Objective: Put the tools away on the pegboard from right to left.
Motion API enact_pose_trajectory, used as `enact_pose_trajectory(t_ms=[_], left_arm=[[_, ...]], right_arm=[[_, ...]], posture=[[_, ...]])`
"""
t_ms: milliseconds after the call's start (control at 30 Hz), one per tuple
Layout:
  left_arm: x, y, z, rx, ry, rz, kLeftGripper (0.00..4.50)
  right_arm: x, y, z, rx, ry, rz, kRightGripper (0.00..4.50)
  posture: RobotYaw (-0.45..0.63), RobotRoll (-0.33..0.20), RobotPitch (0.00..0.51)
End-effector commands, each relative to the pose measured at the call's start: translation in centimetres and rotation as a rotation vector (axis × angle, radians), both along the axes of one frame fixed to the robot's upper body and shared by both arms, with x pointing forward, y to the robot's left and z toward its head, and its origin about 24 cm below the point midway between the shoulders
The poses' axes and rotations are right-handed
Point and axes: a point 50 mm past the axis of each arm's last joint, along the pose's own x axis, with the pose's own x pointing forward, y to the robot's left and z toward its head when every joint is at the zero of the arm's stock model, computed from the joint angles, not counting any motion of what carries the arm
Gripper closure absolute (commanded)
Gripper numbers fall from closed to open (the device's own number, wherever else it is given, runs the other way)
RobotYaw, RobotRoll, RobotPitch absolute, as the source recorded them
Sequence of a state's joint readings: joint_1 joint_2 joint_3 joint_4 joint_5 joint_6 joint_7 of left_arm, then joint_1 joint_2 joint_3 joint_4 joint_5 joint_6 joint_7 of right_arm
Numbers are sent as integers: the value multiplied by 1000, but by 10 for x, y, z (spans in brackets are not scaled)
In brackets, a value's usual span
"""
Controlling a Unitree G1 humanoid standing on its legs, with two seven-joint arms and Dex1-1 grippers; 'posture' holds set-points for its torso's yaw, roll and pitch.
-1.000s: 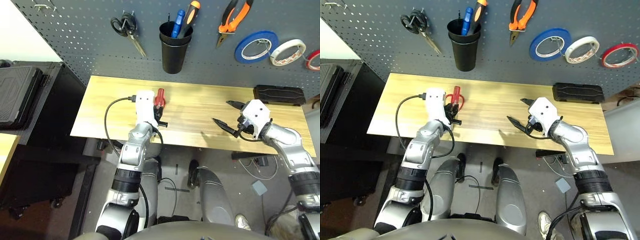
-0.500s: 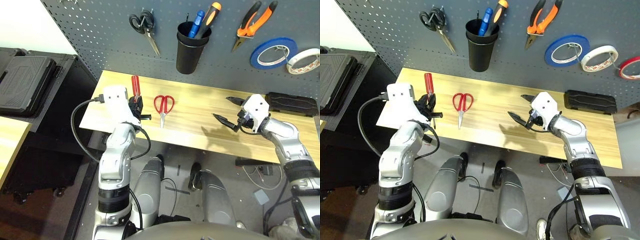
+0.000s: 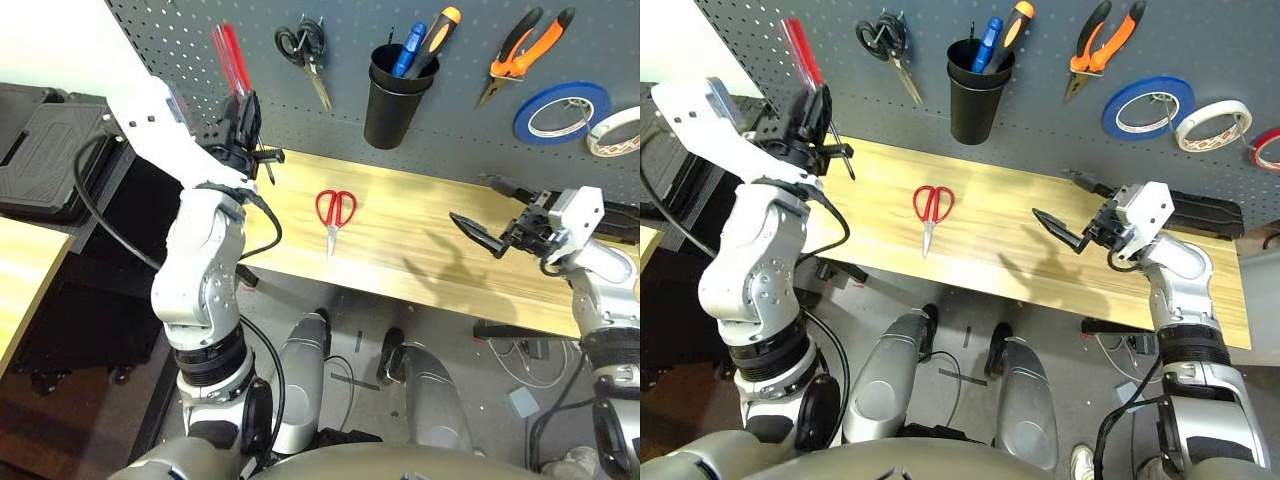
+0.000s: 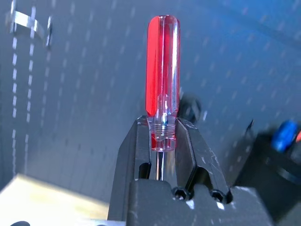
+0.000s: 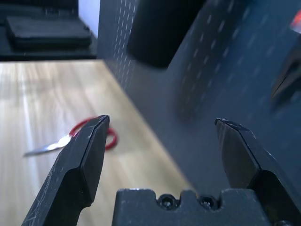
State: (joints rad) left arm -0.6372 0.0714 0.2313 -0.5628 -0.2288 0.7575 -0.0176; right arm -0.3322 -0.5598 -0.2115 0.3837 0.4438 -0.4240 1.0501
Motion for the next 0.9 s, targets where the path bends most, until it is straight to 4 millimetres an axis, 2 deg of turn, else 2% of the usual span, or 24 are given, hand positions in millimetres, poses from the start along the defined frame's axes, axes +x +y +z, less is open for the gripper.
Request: enact_pose_trajectory(t_ms=[33,367,567,733,900], left_arm=[[6,4,12,12,-10,-17,3789],[18,6,65,6,-130,-41,3789],[24,-7,79,-33,-157,-90,3789],[31,-26,87,-86,-177,-148,3789],[37,-36,95,-120,-193,-177,3789]], right_arm=[[-5,-7,19,19,-31,-20,0],[-15,-13,68,-4,-91,9,0],[-15,-14,91,-15,-127,10,0],[-9,-4,99,-4,-144,18,0],[-3,9,101,12,-157,36,0]], posture=[[218,0,259],[129,0,257],[110,0,257],[107,0,259],[111,0,263]])
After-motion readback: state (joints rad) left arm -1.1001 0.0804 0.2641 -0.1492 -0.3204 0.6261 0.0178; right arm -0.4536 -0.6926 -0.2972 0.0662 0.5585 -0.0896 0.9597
